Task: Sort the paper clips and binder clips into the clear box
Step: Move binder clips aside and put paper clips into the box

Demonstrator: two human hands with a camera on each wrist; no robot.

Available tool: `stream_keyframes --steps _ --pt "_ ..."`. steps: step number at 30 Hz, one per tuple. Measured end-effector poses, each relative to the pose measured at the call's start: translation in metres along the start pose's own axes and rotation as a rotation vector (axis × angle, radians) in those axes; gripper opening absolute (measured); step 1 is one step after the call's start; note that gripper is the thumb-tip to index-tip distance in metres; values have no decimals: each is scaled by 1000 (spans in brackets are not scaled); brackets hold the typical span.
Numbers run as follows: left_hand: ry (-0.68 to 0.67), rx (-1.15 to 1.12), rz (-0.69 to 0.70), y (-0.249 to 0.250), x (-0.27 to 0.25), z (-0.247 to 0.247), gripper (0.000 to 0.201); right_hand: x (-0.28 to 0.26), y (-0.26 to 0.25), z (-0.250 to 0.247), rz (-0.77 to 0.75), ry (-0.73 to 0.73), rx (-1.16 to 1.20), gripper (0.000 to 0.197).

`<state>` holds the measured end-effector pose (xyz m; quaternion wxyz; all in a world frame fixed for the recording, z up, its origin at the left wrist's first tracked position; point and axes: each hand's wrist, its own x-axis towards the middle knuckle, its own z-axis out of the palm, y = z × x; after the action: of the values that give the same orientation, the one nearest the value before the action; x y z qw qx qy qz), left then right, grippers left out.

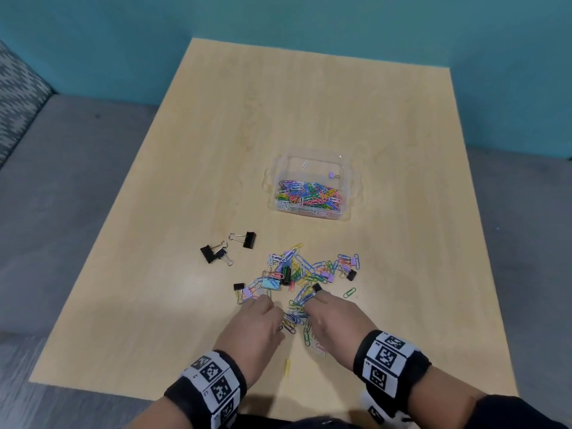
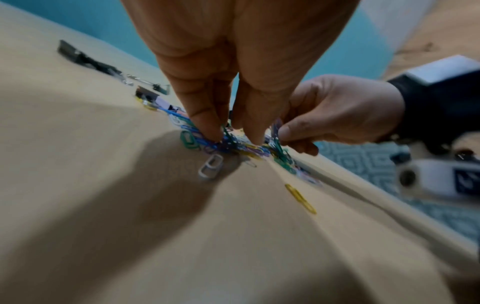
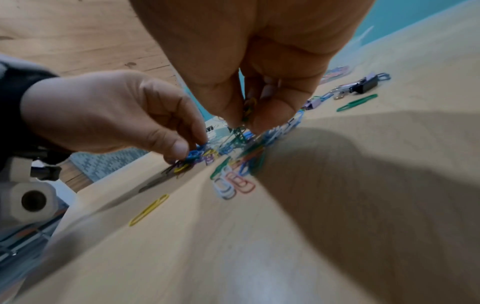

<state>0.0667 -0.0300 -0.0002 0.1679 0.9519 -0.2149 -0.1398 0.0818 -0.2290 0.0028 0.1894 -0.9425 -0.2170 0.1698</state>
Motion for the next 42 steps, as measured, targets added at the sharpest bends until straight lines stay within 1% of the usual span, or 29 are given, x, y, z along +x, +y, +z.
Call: stream_keyframes --steps 2,4,6,8,9,10,12,13,14,16,18,19,21,24,27,29,31,34,35,36,37,38,40,41,42 --pt "-50 68 34 1 -2 4 37 -1 2 -3 35 -13 9 23" --pt "-72 109 25 -2 -1 9 42 -2 4 -6 69 -69 10 10" --pt "-80 120 30 -3 2 8 46 -4 5 -9 88 -145 16 10" --pt "-94 106 54 -2 6 2 49 -5 4 -14 62 -130 3 8" --pt "-105 89 49 -2 7 -1 48 -5 4 -15 57 -101 11 7" --pt "-107 61 30 -3 7 -3 44 -6 4 -18 78 -106 63 6" --pt "-89 -62 -35 -5 9 -8 29 -6 7 -21 117 -135 191 10" --pt "-62 -146 -78 -7 10 -10 19 -5 9 -24 138 -137 250 9" --pt "-38 -231 -126 -7 13 -15 14 -5 10 -26 159 -136 305 8" --pt "-45 -471 -267 -7 19 -28 13 -3 14 -31 223 -139 435 6" --pt "-42 -799 -408 -9 30 -46 11 4 16 -42 324 -161 621 6" --pt "-35 -910 -446 -11 38 -56 10 9 17 -49 368 -161 717 9" --pt "-14 -1020 -479 -15 60 -74 10 23 19 -70 422 -117 854 14" --pt "65 -1123 -525 -19 107 -99 14 55 33 -104 453 10 927 10" --pt "178 -1092 -515 -25 161 -114 16 94 57 -123 474 132 858 15" --pt "216 -1030 -497 -26 193 -120 18 117 70 -131 489 193 813 16" --pt "219 -962 -484 -23 214 -121 19 135 74 -138 495 213 749 12" --pt "168 -896 -456 -19 226 -118 13 147 74 -143 490 168 665 6" --pt "165 -848 -435 -21 226 -117 8 147 75 -142 482 140 643 2" --pt "169 -777 -408 -24 222 -116 7 144 75 -142 468 125 571 11" --pt "178 -698 -378 -28 216 -114 11 138 76 -141 444 126 467 18" --pt "193 -617 -344 -33 206 -113 15 128 76 -140 417 153 356 21" --pt "239 -473 -264 -38 172 -112 19 99 72 -132 338 220 240 19" --pt "262 -413 -209 -38 150 -111 21 80 70 -123 290 223 214 19" --pt "266 -360 -142 -36 125 -108 23 60 67 -111 244 188 179 19"
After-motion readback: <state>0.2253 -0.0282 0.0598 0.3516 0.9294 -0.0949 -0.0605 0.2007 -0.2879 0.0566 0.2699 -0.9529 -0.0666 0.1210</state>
